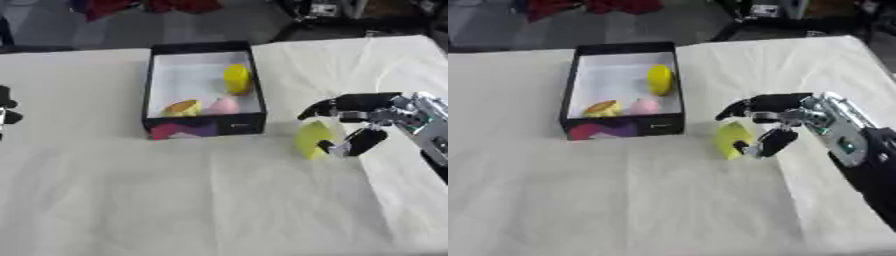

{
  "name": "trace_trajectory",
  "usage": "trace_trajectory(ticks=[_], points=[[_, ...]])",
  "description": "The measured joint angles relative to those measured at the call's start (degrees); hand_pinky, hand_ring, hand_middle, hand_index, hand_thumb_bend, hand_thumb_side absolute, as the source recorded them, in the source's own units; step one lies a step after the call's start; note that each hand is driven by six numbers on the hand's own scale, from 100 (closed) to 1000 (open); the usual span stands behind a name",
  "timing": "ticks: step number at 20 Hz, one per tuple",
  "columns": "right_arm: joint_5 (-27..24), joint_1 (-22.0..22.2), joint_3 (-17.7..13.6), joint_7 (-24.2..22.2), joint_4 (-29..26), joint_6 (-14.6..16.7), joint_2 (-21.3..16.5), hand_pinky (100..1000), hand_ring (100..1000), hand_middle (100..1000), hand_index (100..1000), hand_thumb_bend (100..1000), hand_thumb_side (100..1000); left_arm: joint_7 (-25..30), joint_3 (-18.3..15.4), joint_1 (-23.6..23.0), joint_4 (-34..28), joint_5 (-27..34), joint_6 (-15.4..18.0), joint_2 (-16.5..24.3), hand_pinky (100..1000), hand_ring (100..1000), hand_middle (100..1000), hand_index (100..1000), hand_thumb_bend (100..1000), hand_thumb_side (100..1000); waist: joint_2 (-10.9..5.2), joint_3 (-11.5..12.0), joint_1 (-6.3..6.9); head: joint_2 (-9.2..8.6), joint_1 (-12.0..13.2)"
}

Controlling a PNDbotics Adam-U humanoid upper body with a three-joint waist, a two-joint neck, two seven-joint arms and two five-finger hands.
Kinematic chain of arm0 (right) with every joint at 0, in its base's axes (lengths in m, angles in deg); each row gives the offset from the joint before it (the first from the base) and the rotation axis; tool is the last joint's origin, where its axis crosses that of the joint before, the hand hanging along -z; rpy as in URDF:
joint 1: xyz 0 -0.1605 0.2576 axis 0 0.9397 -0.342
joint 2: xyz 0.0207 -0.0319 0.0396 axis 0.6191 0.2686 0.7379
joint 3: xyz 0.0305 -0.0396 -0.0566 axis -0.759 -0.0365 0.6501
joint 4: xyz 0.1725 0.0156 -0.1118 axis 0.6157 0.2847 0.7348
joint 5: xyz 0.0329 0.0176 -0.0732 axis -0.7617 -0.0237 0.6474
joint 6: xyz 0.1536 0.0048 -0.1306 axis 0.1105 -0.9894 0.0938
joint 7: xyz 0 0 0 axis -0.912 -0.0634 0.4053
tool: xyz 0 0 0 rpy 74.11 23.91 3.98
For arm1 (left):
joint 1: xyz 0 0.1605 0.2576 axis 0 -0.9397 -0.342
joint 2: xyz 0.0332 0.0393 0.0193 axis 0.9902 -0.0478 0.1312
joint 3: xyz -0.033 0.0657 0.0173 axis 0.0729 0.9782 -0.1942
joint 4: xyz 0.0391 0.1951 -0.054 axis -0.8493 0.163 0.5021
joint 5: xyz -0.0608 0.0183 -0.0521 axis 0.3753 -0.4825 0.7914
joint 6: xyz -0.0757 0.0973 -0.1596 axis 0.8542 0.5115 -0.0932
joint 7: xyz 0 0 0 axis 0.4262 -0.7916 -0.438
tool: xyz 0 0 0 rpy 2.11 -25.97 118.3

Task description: Pick up objects on the table and place them in the box.

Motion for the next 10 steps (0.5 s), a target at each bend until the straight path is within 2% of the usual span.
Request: trace_trajectory(ticks=[2, 10], points=[[0.8, -0.2, 0.0, 0.1, 0.8, 0.5, 0.3, 925, 937, 904, 976, 100, 502, 0.0, 0.0, 0.0, 0.0, 0.0, 0.0, 0.0, 629, 525, 546, 731, 359, 778, 0.0, 0.0, 0.0, 0.0, -0.1], [3.8, -0.2, 0.2, 0.4, 2.8, 1.6, 0.4, 925, 935, 892, 971, 100, 452, 0.0, 0.0, 0.0, 0.0, 0.0, 0.0, 0.0, 629, 525, 547, 731, 358, 778, 0.0, 0.0, 0.0, 0.0, -0.1]])
